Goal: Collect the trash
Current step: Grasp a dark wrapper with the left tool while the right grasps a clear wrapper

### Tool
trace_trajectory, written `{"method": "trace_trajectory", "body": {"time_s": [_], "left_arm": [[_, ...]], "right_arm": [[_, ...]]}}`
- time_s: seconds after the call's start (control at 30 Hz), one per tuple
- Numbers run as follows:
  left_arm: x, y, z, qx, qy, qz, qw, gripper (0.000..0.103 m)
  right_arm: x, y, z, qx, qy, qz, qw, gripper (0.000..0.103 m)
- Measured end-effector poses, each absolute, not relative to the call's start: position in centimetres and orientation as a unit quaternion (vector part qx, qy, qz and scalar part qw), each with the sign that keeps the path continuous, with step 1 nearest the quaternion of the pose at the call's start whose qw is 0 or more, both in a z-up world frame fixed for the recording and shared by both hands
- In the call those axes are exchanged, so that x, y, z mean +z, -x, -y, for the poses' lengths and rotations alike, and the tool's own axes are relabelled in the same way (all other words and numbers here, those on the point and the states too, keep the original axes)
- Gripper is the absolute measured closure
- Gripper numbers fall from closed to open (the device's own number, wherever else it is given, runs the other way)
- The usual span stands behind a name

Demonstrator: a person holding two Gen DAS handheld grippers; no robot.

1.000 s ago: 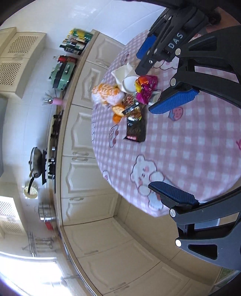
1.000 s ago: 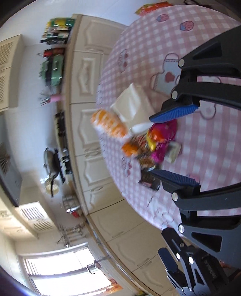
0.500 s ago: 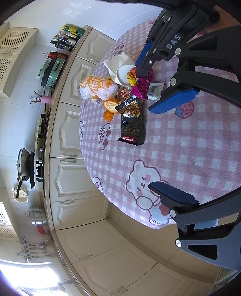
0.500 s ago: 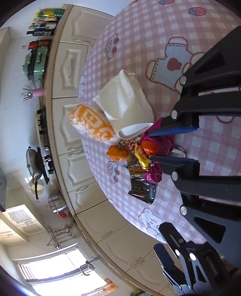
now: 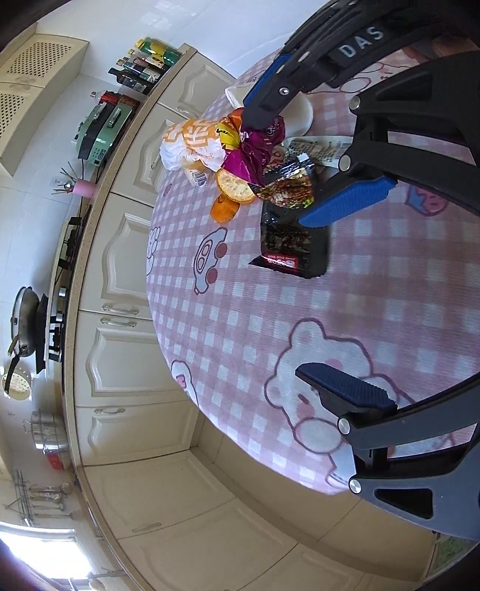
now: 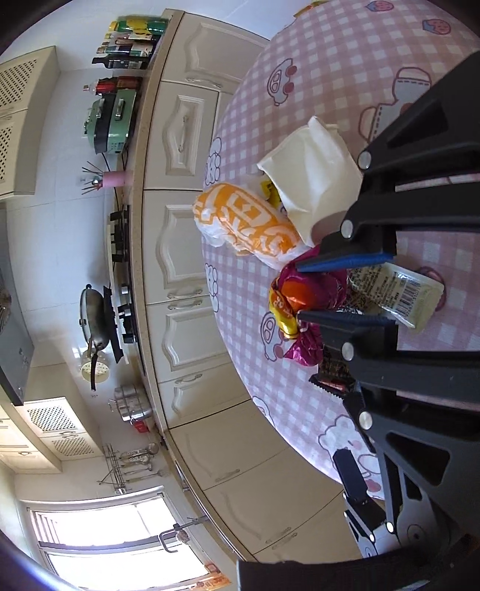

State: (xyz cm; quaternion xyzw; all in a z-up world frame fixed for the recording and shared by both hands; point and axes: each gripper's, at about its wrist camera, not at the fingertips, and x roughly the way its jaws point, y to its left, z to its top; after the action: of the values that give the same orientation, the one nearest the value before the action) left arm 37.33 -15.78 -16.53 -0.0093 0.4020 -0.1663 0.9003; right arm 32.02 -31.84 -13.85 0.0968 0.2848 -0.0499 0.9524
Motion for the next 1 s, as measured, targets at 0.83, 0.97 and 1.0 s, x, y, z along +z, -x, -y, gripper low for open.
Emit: {"method": "trace_trajectory", "body": {"time_s": [0.83, 0.97, 1.0], "left_arm": [[-16.0, -37.5, 16.6, -0.212, 0.014, -0.393, 0.895, 0.096], [-14.7, -36.1, 14.5, -0.191, 0.02, -0.374, 0.907, 0.097], [-14.4, -35.8, 13.8, -0.188, 0.024, -0.37, 0.91, 0.097]], "right_arm": [[-14.1, -32.3, 31.6, -0.052, -0.097, -0.279, 0.954, 0.083], [-13.3, -31.6, 30.5, -0.038, -0.089, -0.268, 0.958, 0.083], [-13.0, -31.3, 30.1, -0.034, -0.09, -0.265, 0.959, 0.083]]}}
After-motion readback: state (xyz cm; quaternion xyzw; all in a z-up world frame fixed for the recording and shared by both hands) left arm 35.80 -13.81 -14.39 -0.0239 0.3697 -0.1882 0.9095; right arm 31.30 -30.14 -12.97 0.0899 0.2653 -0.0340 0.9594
